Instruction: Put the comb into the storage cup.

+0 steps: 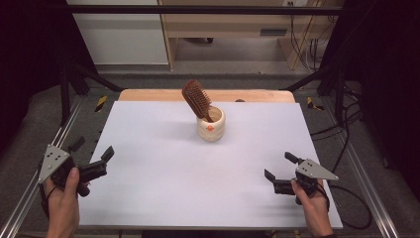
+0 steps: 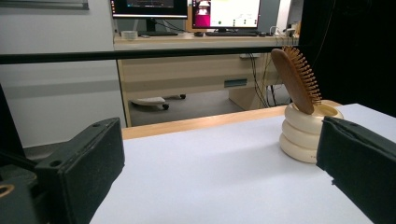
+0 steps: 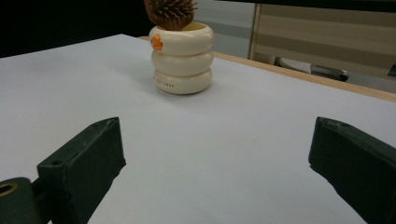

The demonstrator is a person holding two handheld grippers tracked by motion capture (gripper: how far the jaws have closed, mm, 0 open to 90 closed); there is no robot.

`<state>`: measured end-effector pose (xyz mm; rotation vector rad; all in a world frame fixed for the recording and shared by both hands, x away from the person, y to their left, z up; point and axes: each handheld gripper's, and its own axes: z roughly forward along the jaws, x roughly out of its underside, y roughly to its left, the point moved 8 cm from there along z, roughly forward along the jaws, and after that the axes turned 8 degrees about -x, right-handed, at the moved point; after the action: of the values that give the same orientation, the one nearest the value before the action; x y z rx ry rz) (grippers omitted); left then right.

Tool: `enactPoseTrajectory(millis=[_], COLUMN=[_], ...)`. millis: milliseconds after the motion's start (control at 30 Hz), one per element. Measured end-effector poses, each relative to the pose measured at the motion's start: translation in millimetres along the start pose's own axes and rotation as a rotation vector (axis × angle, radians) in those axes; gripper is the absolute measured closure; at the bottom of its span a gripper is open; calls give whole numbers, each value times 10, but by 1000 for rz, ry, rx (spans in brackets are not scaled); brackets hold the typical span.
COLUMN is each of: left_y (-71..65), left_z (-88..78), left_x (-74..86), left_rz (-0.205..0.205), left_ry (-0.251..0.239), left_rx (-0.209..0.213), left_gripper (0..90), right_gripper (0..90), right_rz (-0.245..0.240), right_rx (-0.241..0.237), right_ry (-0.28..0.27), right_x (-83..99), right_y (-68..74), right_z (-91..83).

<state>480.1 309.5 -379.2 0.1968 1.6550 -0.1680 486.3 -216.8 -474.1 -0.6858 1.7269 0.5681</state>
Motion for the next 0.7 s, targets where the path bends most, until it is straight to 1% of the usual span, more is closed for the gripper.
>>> enactPoseTrajectory(millis=[400,700], left_y=[28,80], left_z=[-72,-110], left_x=[244,338], left_rz=[-28,-46], left_ry=[17,19], left_rx=[-8,-21], left_gripper=[12,13], right_gripper=[38,37], right_rz=[-5,-4], right_rx=[-8,-11], right_ry=[3,4], right_x=[7,9], right_y=[15,18], right_z=[15,19])
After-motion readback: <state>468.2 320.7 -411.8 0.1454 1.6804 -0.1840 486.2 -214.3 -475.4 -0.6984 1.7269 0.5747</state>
